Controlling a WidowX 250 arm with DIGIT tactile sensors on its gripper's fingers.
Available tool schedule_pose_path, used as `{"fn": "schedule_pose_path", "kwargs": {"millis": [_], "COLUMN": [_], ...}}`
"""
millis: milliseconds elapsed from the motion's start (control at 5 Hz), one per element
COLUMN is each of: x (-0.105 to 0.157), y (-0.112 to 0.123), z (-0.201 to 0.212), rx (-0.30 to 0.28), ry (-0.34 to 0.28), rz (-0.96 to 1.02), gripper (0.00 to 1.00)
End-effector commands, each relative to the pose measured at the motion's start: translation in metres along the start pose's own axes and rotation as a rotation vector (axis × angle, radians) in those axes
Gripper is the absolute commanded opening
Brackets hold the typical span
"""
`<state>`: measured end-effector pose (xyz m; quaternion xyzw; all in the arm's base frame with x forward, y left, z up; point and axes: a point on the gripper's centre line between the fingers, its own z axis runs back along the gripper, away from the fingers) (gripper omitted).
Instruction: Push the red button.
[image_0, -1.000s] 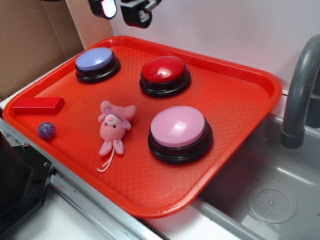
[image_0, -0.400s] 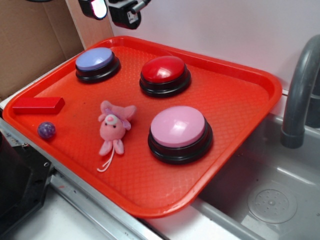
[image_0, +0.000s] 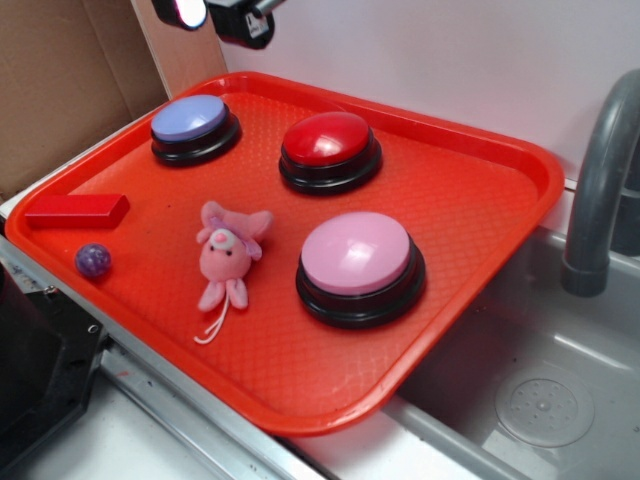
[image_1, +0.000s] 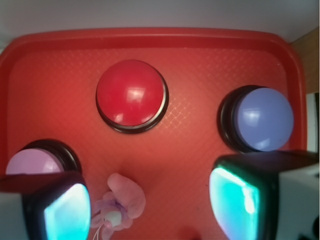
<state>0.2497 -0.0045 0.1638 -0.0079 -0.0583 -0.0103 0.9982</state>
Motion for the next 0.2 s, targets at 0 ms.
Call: {"fn": "schedule_pose_path", "kwargs": {"millis": [0], "x": [0.0044], "y": [-0.0112], "z": [0.0212], "rx": [0.043], "ry": [-0.073], "rz": [-0.048], "gripper": [1.00]}}
